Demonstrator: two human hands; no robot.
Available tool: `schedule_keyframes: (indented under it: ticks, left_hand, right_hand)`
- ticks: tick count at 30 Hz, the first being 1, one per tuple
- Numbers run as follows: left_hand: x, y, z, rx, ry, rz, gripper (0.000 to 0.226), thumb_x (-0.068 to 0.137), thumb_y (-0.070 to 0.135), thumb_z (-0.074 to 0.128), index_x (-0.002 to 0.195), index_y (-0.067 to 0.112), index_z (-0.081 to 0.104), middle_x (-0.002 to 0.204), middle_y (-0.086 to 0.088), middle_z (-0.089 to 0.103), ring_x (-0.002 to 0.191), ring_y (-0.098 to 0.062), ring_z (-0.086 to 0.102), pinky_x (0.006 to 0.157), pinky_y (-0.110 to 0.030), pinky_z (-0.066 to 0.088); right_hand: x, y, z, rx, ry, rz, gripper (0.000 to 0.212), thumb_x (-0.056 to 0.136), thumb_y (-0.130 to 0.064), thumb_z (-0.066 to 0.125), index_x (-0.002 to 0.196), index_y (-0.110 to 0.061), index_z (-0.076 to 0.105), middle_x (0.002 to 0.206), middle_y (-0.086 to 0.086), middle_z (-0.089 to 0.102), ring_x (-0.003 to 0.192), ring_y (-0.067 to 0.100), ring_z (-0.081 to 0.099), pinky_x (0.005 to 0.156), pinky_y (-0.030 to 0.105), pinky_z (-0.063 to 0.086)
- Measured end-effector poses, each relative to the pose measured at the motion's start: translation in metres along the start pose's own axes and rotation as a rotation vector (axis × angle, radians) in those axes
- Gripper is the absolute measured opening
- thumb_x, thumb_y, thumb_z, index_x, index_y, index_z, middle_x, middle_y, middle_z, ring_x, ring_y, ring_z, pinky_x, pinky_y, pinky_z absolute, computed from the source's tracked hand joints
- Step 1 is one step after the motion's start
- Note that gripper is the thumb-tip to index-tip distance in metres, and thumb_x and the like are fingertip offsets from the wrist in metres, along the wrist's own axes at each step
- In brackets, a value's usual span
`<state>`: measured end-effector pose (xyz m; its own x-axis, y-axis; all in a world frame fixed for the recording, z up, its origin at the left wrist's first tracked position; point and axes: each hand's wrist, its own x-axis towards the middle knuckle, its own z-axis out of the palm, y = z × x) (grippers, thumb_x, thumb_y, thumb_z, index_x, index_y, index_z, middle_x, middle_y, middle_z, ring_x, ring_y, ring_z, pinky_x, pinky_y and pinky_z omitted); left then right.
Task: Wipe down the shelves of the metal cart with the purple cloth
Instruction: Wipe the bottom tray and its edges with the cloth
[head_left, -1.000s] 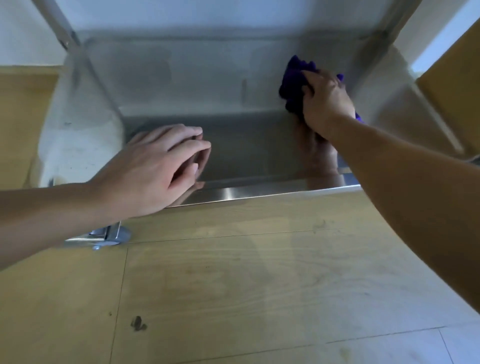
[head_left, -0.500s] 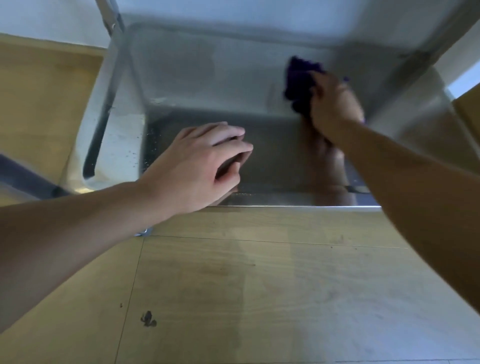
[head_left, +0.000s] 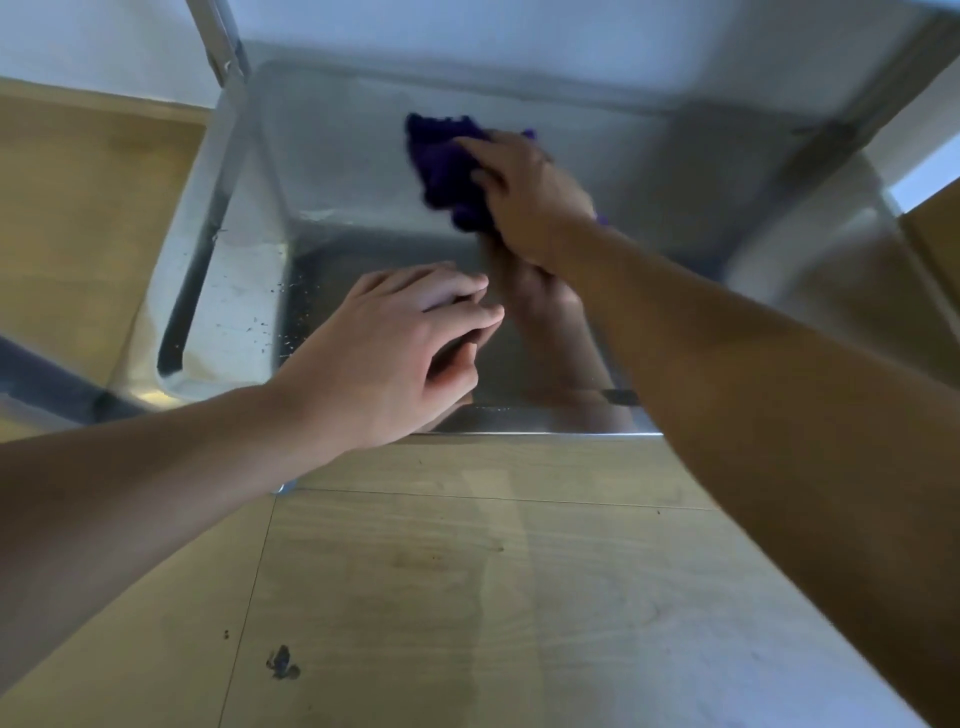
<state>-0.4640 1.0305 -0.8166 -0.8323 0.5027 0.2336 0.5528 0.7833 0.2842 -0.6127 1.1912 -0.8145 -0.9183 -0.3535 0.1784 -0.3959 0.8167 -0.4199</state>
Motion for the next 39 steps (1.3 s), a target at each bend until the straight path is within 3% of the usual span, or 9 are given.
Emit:
schedule_keyframes:
  ticks: [4,8,12,13,17,21,26,34,39]
  left_hand:
    - [0.002,0.0,0.002,-0.004,0.005,-0.014,0.043,0.091,0.034,0.042,0.128,0.025,0.061,0.14,0.004,0.052,0.135,-0.02,0.042,0.11,-0.042,0.032]
    - [0.005,0.001,0.003,-0.02,0.005,-0.015,0.042,0.089,0.034,0.042,0.124,0.025,0.063,0.138,0.003,0.054,0.133,-0.021,0.045,0.108,-0.041,0.032]
    - [0.006,-0.001,0.005,-0.031,0.038,-0.011,0.039,0.087,0.031,0.045,0.121,0.024,0.065,0.134,0.004,0.056,0.129,-0.02,0.048,0.106,-0.04,0.035]
    - [0.006,-0.001,0.005,-0.034,0.043,-0.006,0.04,0.087,0.031,0.045,0.121,0.023,0.065,0.133,0.004,0.057,0.128,-0.02,0.048,0.105,-0.04,0.036]
    - [0.007,-0.001,0.005,-0.029,0.036,0.001,0.041,0.088,0.032,0.046,0.124,0.024,0.063,0.135,0.004,0.055,0.129,-0.018,0.047,0.106,-0.038,0.035]
    - [0.009,0.0,0.006,-0.035,0.042,-0.007,0.041,0.088,0.034,0.043,0.122,0.025,0.065,0.134,0.005,0.056,0.129,-0.019,0.047,0.106,-0.038,0.034]
    - [0.015,0.0,0.008,-0.036,0.027,-0.004,0.041,0.089,0.034,0.041,0.122,0.026,0.065,0.136,0.005,0.055,0.133,-0.018,0.044,0.108,-0.037,0.03]
    - [0.016,0.003,0.007,-0.008,0.013,0.006,0.041,0.088,0.032,0.044,0.124,0.024,0.063,0.135,0.004,0.055,0.13,-0.019,0.047,0.105,-0.041,0.036]
    - [0.018,0.003,0.009,-0.022,0.035,-0.002,0.04,0.089,0.032,0.046,0.124,0.026,0.063,0.135,0.006,0.055,0.129,-0.017,0.047,0.106,-0.037,0.034]
  right_hand:
    - [0.002,0.09,-0.031,-0.074,0.172,0.316,0.044,0.087,-0.031,0.038,0.127,-0.034,0.058,0.118,-0.001,0.067,0.106,0.022,0.064,0.092,0.039,0.053]
    - [0.013,0.119,-0.039,-0.187,0.177,0.741,0.045,0.094,-0.031,0.037,0.138,-0.031,0.047,0.14,0.013,0.05,0.132,0.032,0.044,0.112,0.039,0.034]
    - [0.074,0.093,0.005,0.872,-0.133,-0.166,0.043,0.073,-0.028,0.08,0.108,-0.008,0.065,0.087,0.006,0.046,0.086,0.025,0.05,0.079,0.039,0.051]
    - [0.083,0.078,0.017,0.901,-0.184,-0.244,0.042,0.073,-0.025,0.08,0.109,-0.009,0.065,0.086,0.0,0.045,0.082,0.019,0.048,0.077,0.035,0.05]
    - [0.059,-0.007,0.021,-0.073,0.039,-0.002,0.037,0.101,-0.026,0.037,0.135,-0.028,0.052,0.129,-0.006,0.055,0.114,0.011,0.052,0.095,0.031,0.042]
    - [0.048,0.037,-0.009,-0.083,0.1,0.218,0.041,0.101,-0.024,0.032,0.135,-0.025,0.054,0.133,0.006,0.057,0.12,0.024,0.054,0.083,0.027,0.04]
    - [0.035,0.092,-0.034,-0.199,0.234,0.6,0.045,0.097,-0.016,0.033,0.14,-0.024,0.046,0.143,0.012,0.047,0.134,0.03,0.041,0.114,0.043,0.03]
    - [0.062,-0.021,0.03,-0.045,0.049,0.029,0.038,0.102,-0.025,0.034,0.136,-0.029,0.052,0.136,-0.001,0.053,0.118,0.013,0.05,0.1,0.029,0.041]
    - [0.058,0.013,0.016,-0.098,0.108,0.097,0.042,0.097,-0.031,0.031,0.132,-0.04,0.053,0.135,-0.004,0.055,0.123,0.02,0.05,0.103,0.037,0.041]
